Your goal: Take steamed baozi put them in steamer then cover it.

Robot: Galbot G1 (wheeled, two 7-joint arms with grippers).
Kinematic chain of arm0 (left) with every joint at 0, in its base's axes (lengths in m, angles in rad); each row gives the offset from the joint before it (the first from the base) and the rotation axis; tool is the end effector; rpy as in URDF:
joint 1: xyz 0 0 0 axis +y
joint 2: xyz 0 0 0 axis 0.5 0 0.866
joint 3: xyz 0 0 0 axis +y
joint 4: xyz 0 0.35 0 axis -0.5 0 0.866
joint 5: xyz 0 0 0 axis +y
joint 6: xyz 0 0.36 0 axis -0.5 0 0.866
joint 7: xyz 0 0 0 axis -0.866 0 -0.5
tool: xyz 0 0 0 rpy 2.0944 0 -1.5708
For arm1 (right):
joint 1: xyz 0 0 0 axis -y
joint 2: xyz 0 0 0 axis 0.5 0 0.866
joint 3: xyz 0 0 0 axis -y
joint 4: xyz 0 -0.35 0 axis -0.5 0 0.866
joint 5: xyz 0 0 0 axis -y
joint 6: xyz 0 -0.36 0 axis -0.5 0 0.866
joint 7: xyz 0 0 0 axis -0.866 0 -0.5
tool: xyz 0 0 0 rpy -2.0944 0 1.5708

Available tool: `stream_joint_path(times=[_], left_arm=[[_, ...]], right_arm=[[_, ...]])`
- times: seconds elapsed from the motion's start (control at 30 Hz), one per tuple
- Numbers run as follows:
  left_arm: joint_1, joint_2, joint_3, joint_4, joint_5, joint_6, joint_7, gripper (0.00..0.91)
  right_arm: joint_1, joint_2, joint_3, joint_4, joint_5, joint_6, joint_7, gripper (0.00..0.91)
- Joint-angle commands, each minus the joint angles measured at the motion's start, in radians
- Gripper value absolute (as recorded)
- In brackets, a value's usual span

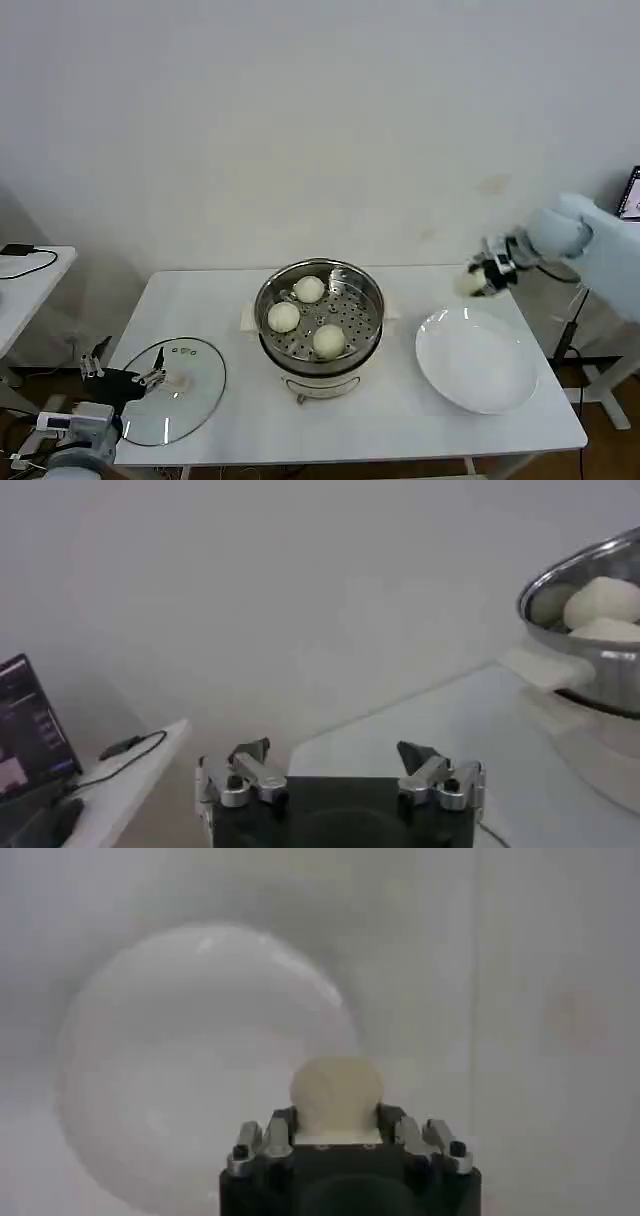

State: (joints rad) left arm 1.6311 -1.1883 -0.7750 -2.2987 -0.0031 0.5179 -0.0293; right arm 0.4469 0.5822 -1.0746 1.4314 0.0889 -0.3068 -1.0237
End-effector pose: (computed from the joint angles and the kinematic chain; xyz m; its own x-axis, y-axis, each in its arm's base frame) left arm 0.1744 0.1033 -0.2082 -0.9464 -0.1728 0.2729 -0.0354 0.8952 0.4442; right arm 0.5153 -0.1382 -0.0494 -0.3941 -0.1265 0.9103 -0.9103 -0.0823 -0.4056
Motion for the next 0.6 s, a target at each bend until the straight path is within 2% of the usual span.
stream_joint_path(times=[0.03, 0.27, 0.33, 0.5, 0.6], left_arm=[[-0.006, -0.003, 0.004, 0.006, 0.009, -0.002, 0.0, 0.907], [-0.006, -0.012, 0.001, 0.008, 0.014, -0.003, 0.0, 0.907], [-0.006, -0.014, -0.001, 0.008, 0.015, -0.003, 0.0, 0.907], [-0.008, -0.012, -0.009, 0.013, 0.013, -0.006, 0.001, 0.907], [-0.011, -0.012, -0.01, 0.016, 0.011, -0.006, 0.001, 0.907]], right_arm=[[0.285, 0.283, -0.253, 0.09, 0.308, -0.179, 0.12, 0.554], [0.242, 0.469, -0.27, 0.037, 0.449, -0.295, 0.24, 0.554], [0.227, 0.511, -0.28, 0.039, 0.511, -0.345, 0.295, 0.554], [0.194, 0.569, -0.287, 0.022, 0.575, -0.409, 0.346, 0.554], [0.176, 0.58, -0.285, 0.01, 0.601, -0.42, 0.362, 0.554]])
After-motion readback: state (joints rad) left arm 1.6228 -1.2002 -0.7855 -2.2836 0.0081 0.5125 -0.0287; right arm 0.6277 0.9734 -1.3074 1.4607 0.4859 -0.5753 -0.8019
